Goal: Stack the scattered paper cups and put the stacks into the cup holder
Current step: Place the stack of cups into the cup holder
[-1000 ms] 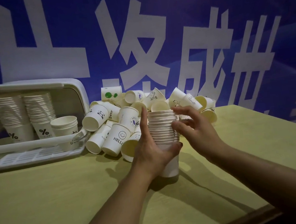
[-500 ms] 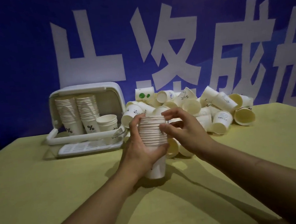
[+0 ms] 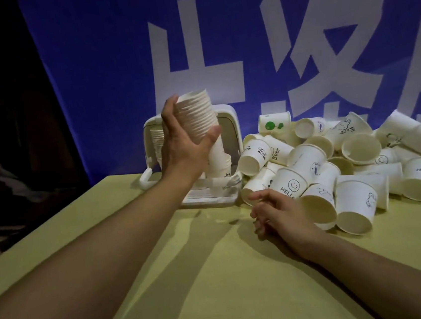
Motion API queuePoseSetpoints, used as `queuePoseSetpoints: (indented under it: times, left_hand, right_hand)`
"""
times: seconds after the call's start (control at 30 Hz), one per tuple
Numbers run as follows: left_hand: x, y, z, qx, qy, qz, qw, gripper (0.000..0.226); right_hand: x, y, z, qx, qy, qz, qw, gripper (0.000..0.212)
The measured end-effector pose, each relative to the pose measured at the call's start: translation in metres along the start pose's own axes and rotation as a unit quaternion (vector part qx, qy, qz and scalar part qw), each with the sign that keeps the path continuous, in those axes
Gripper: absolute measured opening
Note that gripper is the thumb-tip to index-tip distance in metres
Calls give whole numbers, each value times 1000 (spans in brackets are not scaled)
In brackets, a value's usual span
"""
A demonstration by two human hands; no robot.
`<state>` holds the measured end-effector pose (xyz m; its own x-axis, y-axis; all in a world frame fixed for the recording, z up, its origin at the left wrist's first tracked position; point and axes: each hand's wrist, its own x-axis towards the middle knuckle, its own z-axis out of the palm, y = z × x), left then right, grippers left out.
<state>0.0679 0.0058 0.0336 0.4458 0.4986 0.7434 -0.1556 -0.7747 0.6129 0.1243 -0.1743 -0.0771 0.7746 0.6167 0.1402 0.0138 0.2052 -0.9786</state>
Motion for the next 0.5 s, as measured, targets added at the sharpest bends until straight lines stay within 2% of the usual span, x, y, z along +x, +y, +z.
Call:
queuePoseSetpoints:
  times: [0.07,0.3,0.4,0.5]
  left_hand:
    - [13,-3,10,5,4,9,1000,89]
    - [18,-30,45,37,-13,1,999,84]
    - [5,-46,55,116,-95,-47,988,79]
    - [-5,-59,60,183,-175,-81,964,87]
  right_hand:
    - [1,1,-1,25,6,9,1000,25]
    - [4,3,-2,9,9,2,1000,23]
    - [5,4,-2,-3,-2,4,1000,23]
    - [5,5,-3,-30,-10,-3,999,23]
